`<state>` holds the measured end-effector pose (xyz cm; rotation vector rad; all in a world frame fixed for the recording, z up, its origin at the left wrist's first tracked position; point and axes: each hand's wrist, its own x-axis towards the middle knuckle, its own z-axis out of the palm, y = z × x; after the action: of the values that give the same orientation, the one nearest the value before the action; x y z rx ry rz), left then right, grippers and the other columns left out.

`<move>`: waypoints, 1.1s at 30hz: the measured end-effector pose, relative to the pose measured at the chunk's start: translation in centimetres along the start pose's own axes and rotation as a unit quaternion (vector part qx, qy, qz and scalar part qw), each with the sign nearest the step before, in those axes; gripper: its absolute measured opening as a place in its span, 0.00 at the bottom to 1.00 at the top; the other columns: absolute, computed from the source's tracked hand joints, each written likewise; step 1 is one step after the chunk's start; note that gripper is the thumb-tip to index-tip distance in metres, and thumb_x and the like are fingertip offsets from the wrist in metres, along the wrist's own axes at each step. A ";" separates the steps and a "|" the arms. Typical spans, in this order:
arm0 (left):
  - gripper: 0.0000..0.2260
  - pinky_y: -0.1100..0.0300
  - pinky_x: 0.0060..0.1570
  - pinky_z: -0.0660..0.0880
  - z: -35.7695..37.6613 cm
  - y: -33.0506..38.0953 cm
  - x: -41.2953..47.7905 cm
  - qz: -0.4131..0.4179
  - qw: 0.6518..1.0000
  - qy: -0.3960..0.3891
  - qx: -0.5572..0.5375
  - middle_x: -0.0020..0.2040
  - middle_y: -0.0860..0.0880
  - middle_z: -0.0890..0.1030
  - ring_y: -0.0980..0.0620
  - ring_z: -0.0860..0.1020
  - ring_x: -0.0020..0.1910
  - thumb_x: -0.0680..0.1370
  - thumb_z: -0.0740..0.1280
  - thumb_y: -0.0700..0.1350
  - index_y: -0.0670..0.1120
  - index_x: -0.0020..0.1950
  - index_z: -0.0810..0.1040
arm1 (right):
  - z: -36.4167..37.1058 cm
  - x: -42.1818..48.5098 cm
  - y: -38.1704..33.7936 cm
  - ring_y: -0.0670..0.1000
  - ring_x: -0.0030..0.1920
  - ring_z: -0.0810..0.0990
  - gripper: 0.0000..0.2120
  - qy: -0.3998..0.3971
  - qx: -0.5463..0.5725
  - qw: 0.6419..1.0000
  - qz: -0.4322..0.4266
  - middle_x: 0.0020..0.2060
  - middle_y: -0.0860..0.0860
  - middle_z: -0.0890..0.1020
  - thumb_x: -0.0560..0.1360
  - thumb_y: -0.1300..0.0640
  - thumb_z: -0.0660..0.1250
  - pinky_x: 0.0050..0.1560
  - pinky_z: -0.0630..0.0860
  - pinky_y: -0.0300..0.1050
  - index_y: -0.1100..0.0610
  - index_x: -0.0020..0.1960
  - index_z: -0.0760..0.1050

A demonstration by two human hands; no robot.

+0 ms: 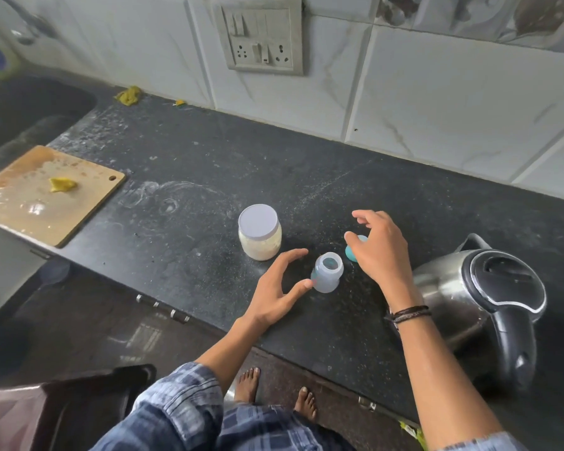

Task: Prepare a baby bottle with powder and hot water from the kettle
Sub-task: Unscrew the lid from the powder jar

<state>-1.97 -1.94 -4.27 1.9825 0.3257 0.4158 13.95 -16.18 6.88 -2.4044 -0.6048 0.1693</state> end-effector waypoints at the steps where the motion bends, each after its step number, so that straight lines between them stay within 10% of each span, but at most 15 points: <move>1: 0.25 0.58 0.71 0.67 -0.4 0.0 -0.7 0.001 1.000 0.012 0.004 0.72 0.60 0.73 0.55 0.71 0.73 0.80 0.66 0.63 0.56 0.74 0.69 | -0.1 -0.2 -0.5 0.53 0.61 0.79 0.18 -0.002 0.002 1.000 -0.015 0.61 0.50 0.80 0.79 0.56 0.71 0.56 0.71 0.45 0.54 0.68 0.79; 11: 0.18 0.49 0.63 0.76 -6.5 -1.1 -2.1 -0.036 0.966 0.258 -0.002 0.61 0.57 0.77 0.51 0.77 0.64 0.77 0.73 0.52 0.52 0.65 0.74 | 3.5 -0.1 -8.5 0.54 0.64 0.79 0.24 -0.092 -0.013 0.987 -0.129 0.65 0.53 0.79 0.80 0.44 0.71 0.61 0.75 0.50 0.56 0.71 0.78; 20: 0.49 0.50 0.78 0.59 -10.0 -3.0 2.2 -0.107 0.992 0.067 0.016 0.80 0.52 0.57 0.55 0.57 0.79 0.69 0.80 0.58 0.51 0.82 0.55 | 9.5 -0.4 -12.7 0.58 0.70 0.70 0.43 -0.096 -0.102 0.987 -0.077 0.71 0.56 0.70 0.75 0.35 0.72 0.64 0.74 0.52 0.59 0.80 0.65; 33: 0.48 0.48 0.76 0.64 -10.1 -4.1 5.1 -0.048 0.997 -0.044 -0.039 0.79 0.53 0.62 0.57 0.61 0.77 0.68 0.80 0.60 0.51 0.81 0.59 | 12.2 0.0 -14.0 0.58 0.67 0.73 0.41 -0.047 -0.169 0.985 0.000 0.67 0.55 0.74 0.73 0.35 0.74 0.58 0.77 0.53 0.56 0.77 0.68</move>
<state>-1.83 10.03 -3.21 1.8937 0.3420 0.2753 5.37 0.25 5.99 -2.7343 -0.7266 0.1945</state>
